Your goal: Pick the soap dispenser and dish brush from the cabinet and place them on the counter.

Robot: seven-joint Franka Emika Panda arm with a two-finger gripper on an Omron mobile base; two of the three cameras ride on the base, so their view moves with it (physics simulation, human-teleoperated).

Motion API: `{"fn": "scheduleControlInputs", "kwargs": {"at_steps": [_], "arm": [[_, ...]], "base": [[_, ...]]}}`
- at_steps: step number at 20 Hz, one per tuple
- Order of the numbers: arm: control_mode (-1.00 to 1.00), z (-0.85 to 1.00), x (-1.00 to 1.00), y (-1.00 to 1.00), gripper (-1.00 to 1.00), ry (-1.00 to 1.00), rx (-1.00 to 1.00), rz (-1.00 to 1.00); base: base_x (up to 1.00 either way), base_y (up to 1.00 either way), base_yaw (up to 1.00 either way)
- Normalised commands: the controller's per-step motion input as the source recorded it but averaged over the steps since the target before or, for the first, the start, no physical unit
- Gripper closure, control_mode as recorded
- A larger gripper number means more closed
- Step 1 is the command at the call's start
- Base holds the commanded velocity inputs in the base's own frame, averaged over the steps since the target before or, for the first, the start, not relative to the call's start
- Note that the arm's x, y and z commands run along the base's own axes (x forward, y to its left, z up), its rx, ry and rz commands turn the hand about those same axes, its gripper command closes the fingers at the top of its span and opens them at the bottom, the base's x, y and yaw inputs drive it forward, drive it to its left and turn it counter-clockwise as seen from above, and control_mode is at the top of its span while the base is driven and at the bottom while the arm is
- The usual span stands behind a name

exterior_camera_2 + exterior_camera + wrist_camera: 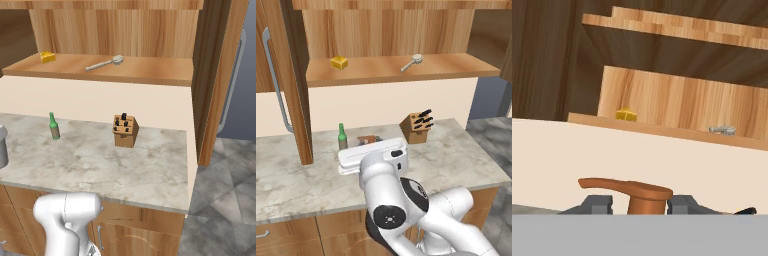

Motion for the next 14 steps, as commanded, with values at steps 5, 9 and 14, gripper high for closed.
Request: {"fn": "scheduleControlInputs", "kwargs": {"at_steps": [5,9,14], "arm": [[-1.0,-0.45,0.11,0.0,1.0,-0.16,0.0,0.05],[-1.0,-0.42,0.22,0.0,1.0,-0.15,0.0,0.06],[-1.0,-0.33,0.28,0.0,1.0,-0.1,0.01,0.04]], "base": [[0.0,0.0,0.0],[0.0,0.0,0.0],[0.0,0.0,0.0]]}}
